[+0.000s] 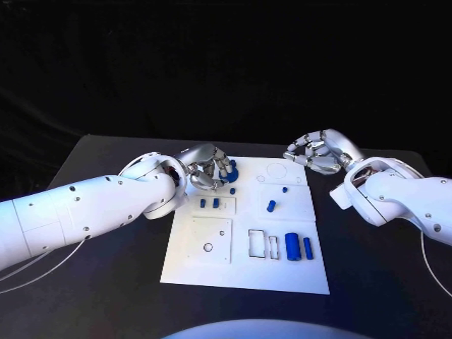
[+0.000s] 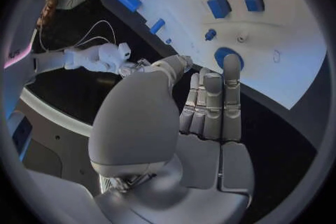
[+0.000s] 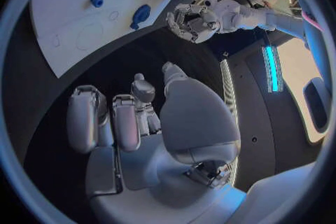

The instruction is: Assemble the parts on the task board

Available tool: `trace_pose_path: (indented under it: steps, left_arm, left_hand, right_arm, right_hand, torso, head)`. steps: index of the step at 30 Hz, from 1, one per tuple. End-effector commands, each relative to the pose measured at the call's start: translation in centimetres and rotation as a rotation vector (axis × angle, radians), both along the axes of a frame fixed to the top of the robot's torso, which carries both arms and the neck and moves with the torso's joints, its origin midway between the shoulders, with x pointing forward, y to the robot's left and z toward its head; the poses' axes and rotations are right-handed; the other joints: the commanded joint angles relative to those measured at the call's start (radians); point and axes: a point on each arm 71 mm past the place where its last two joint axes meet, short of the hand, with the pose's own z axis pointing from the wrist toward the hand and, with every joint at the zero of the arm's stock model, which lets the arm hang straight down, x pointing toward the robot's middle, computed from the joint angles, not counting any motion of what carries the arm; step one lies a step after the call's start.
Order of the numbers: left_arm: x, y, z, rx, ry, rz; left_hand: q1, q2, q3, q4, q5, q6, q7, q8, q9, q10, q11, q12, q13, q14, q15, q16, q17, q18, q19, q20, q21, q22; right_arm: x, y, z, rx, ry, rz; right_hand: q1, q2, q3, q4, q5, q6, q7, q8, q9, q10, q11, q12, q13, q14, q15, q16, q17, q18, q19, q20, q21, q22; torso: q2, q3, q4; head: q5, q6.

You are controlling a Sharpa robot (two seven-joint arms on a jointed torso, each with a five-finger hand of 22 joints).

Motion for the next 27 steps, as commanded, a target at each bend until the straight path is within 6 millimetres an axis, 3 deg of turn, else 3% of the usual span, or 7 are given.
trace_pose_path:
  steps: [1, 5, 10, 17, 18, 27]
  left_arm:
    - [-0.2, -1.4, -0.2, 0.143, -0.105, -0.156]
    - [-0.1, -2.3, -0.5, 0.211, -0.133, -0.196]
    - [0.0, -3.0, -0.9, 0.295, -0.127, -0.224]
    - [0.2, -3.9, -1.3, 0.373, -0.101, -0.237]
    - [0.2, -4.1, -1.4, 0.384, -0.097, -0.239]
    - [0.5, -4.7, -1.6, 0.425, -0.087, -0.226]
  left_hand:
    - [0.014, -0.005, -0.001, -0.014, -0.015, -0.002, 0.000, -0.011, -0.017, -0.012, 0.003, -0.017, -0.017, -0.014, 0.002, 0.002, -0.013, 0.020, -0.005, 0.004, 0.009, 0.005]
    - [0.008, -0.010, -0.007, -0.029, -0.025, -0.010, -0.006, -0.028, -0.046, -0.039, 0.012, -0.044, -0.051, -0.020, 0.010, 0.006, -0.033, 0.020, -0.009, 0.009, 0.016, 0.011]
    - [-0.004, -0.010, -0.021, -0.037, -0.031, 0.008, -0.012, -0.030, -0.069, -0.055, 0.011, -0.063, -0.080, 0.018, 0.010, 0.055, -0.004, 0.021, 0.000, 0.012, 0.030, 0.020]
    - [-0.006, -0.008, -0.024, -0.042, -0.033, 0.017, -0.015, -0.035, -0.084, -0.061, 0.011, -0.073, -0.098, 0.044, 0.010, 0.089, 0.019, 0.017, 0.018, 0.013, 0.054, 0.044]
    - [-0.008, -0.005, -0.021, -0.044, -0.034, 0.025, -0.014, -0.040, -0.097, -0.052, 0.012, -0.077, -0.112, 0.072, 0.010, 0.118, 0.031, 0.005, 0.063, 0.013, 0.112, 0.108]
    - [-0.010, -0.002, -0.016, -0.046, -0.036, 0.035, -0.014, -0.046, -0.113, -0.043, 0.012, -0.083, -0.129, 0.093, 0.010, 0.144, 0.039, -0.001, 0.085, 0.013, 0.145, 0.143]
  right_arm:
    - [0.0, 0.2, 0.0, 0.006, -0.012, 0.016]
    - [-0.1, 0.3, 0.1, 0.007, -0.012, 0.018]
    - [-0.1, 0.3, 0.1, 0.008, -0.013, 0.018]
    - [-0.1, 0.4, 0.1, 0.010, -0.015, 0.019]
    - [-0.1, 0.4, 0.1, 0.010, -0.016, 0.019]
    - [-0.1, 0.5, 0.1, 0.011, -0.016, 0.020]
  right_hand:
    - [0.010, -0.001, 0.003, -0.002, 0.004, -0.007, -0.001, 0.001, -0.001, -0.006, 0.000, -0.008, -0.007, 0.041, -0.004, -0.008, -0.004, 0.008, -0.007, 0.001, -0.007, 0.115]
    - [0.012, -0.001, 0.003, 0.000, 0.004, -0.008, -0.001, 0.001, -0.001, -0.019, 0.000, -0.024, -0.024, 0.038, -0.004, -0.014, -0.016, 0.011, -0.015, 0.001, -0.022, 0.106]
    - [0.013, -0.002, 0.002, 0.001, 0.004, -0.009, -0.001, 0.003, -0.002, -0.047, 0.000, -0.065, -0.068, 0.033, -0.004, -0.028, -0.035, 0.016, -0.026, 0.001, -0.045, 0.092]
    - [0.012, -0.002, 0.001, 0.002, 0.005, -0.010, -0.001, 0.004, -0.002, -0.057, 0.000, -0.080, -0.084, 0.032, -0.004, -0.031, -0.040, 0.018, -0.029, 0.001, -0.053, 0.088]
    - [0.011, -0.002, 0.000, 0.002, 0.005, -0.010, -0.001, 0.004, -0.002, -0.061, 0.000, -0.086, -0.091, 0.032, -0.004, -0.032, -0.040, 0.018, -0.029, 0.001, -0.053, 0.088]
    - [0.008, -0.001, -0.002, 0.002, 0.005, -0.010, -0.001, 0.005, -0.002, -0.068, 0.000, -0.099, -0.104, 0.030, -0.005, -0.037, -0.047, 0.019, -0.032, 0.001, -0.062, 0.083]
  torso:
    - [0.002, 0.0004, -0.0020]
    - [0.005, -0.0002, -0.0045]
    - [0.009, 0.0008, -0.0076]
    - [0.007, 0.0004, -0.0073]
    - [0.007, 0.0003, -0.0076]
    - [0.007, 0.0002, -0.0057]
  head:
    - [-0.001, 0.002]
    - [-0.002, 0.005]
    - [0.000, 0.007]
    - [-0.004, 0.005]
    - [-0.004, 0.004]
    - [-0.008, 0.003]
